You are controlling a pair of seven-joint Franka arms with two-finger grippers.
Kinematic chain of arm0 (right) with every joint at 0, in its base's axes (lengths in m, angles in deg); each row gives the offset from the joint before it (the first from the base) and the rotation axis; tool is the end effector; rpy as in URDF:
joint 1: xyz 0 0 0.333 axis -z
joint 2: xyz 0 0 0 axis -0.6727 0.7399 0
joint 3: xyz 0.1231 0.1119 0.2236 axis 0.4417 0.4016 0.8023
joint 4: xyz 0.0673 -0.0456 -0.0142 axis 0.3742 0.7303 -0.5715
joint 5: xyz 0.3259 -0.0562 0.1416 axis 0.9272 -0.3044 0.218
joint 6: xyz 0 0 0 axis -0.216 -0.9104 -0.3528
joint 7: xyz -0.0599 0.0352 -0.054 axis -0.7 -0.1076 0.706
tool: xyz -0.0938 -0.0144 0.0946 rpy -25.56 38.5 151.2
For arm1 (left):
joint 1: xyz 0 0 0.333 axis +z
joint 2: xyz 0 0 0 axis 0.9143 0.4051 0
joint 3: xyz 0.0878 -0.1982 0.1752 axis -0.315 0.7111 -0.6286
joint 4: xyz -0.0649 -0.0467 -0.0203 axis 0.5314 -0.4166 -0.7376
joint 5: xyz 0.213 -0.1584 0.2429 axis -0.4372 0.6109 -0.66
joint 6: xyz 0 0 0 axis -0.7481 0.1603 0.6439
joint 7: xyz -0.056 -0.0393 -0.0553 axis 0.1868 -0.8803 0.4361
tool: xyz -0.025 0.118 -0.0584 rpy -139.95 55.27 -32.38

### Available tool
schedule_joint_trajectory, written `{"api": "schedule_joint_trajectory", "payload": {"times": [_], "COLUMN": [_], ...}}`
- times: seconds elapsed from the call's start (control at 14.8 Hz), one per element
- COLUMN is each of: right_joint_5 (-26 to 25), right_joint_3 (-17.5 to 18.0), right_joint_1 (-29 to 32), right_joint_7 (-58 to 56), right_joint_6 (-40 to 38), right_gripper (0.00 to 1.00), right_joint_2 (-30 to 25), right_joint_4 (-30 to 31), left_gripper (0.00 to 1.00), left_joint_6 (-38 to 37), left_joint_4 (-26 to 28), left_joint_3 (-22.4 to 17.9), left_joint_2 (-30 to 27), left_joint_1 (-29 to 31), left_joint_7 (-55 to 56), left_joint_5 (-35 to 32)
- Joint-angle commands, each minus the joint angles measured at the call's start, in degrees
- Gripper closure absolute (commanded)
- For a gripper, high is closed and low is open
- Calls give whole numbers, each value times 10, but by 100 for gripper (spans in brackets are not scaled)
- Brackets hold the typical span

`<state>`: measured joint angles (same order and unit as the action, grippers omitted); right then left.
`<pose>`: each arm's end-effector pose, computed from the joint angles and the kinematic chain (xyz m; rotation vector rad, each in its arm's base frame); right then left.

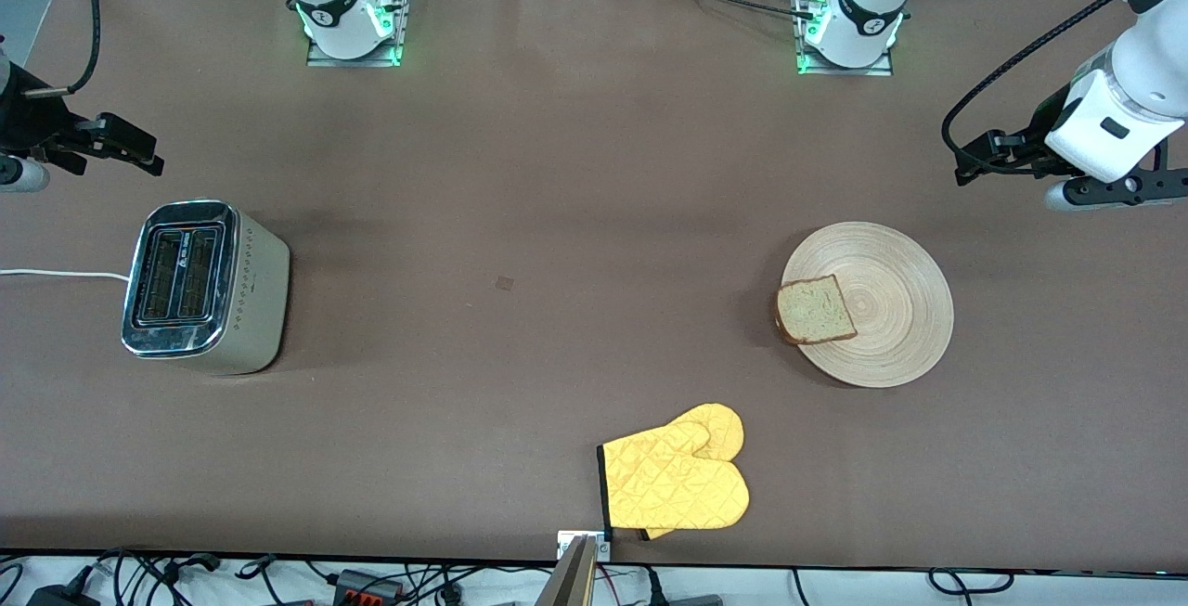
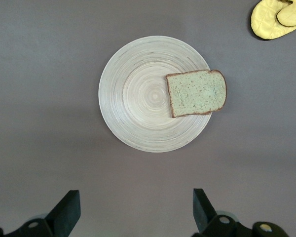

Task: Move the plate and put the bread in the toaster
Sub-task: 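Move the right gripper above the toaster while the left gripper reaches the plate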

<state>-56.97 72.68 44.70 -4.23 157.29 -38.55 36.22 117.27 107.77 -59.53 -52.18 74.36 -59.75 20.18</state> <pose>0.5134 -0.0265 0.5178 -3.1379 0.0041 0.0535 0.5098 -0.0342 0.5086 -3.1213 -0.1710 0.1357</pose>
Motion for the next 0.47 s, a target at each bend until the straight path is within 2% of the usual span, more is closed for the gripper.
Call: {"api": "schedule_joint_trajectory", "payload": {"times": [0.0,0.2,0.41], "right_joint_5": [-6,-6,-6], "right_joint_3": [5,5,8], "right_joint_1": [7,6,2], "right_joint_7": [0,0,0], "right_joint_6": [3,4,-1], "right_gripper": [0,0,0], "right_joint_2": [-12,-11,-5], "right_joint_4": [13,9,11], "left_gripper": [0,0,0], "left_joint_6": [0,1,1], "left_joint_4": [0,0,-1], "left_joint_3": [1,-2,-2], "left_joint_2": [-5,-4,9], "left_joint_1": [2,4,30], "left_joint_7": [3,-3,-5], "left_joint_5": [8,11,17]}}
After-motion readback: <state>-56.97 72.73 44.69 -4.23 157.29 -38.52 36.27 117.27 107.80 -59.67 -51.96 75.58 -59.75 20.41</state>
